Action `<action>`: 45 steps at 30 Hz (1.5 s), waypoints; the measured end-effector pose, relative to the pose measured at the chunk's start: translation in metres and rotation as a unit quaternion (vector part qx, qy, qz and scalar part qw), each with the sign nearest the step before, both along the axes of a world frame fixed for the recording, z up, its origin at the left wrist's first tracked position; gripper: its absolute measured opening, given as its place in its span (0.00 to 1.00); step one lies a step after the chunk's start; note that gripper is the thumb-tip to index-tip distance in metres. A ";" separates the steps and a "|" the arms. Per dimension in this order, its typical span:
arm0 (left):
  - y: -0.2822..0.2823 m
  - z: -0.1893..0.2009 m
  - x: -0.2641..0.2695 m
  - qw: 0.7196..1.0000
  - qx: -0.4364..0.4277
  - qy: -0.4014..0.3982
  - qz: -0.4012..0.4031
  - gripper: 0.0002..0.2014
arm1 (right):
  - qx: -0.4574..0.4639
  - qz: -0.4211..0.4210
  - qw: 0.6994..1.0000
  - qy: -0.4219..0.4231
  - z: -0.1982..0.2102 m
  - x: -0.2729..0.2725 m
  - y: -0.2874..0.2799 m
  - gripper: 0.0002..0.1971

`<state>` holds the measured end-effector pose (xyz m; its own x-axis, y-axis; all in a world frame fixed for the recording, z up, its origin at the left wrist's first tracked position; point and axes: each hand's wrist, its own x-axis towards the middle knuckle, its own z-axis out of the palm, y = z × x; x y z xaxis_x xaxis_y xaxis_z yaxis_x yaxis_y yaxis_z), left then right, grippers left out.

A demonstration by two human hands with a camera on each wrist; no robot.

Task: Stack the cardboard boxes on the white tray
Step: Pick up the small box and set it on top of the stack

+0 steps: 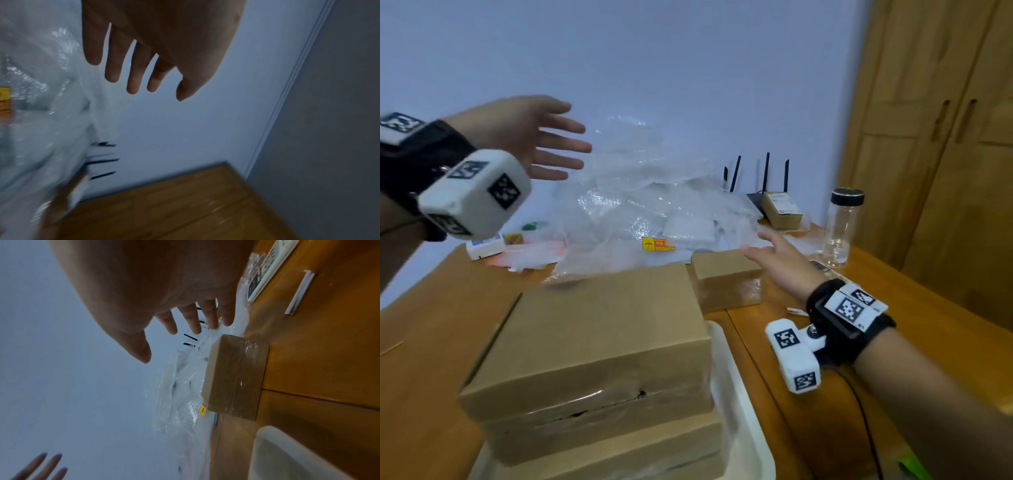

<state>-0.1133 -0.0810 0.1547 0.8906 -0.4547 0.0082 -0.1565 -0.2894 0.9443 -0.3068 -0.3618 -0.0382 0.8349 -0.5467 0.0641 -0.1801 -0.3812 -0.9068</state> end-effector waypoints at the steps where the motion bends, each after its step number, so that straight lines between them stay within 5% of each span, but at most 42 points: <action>1: -0.021 -0.007 0.000 0.999 0.040 -0.002 -0.017 0.14 | -0.014 -0.001 1.000 0.013 -0.003 0.005 -0.002 0.37; 11: -0.154 -0.106 0.013 0.914 0.369 -0.007 -0.171 0.25 | -0.127 0.012 0.988 0.082 -0.035 0.048 -0.022 0.44; 23: -0.192 -0.166 0.032 0.850 0.450 0.058 -0.268 0.39 | -0.173 0.035 0.979 0.103 -0.063 0.067 -0.038 0.39; 26: -0.197 -0.172 0.036 0.845 0.453 0.064 -0.278 0.51 | -0.198 0.032 0.975 0.099 -0.067 0.071 -0.039 0.37; 30: -0.199 -0.155 0.032 0.854 0.443 0.047 -0.270 0.42 | -0.216 0.017 0.974 0.072 -0.062 0.076 -0.040 0.35; 38: -0.169 -0.062 0.000 0.925 0.343 -0.057 -0.152 0.31 | -0.255 -0.016 0.965 -0.059 0.012 0.067 -0.028 0.29; 45: -0.101 -0.008 -0.071 0.933 0.277 -0.208 -0.094 0.30 | -0.293 -0.027 0.944 -0.148 0.091 0.035 0.016 0.27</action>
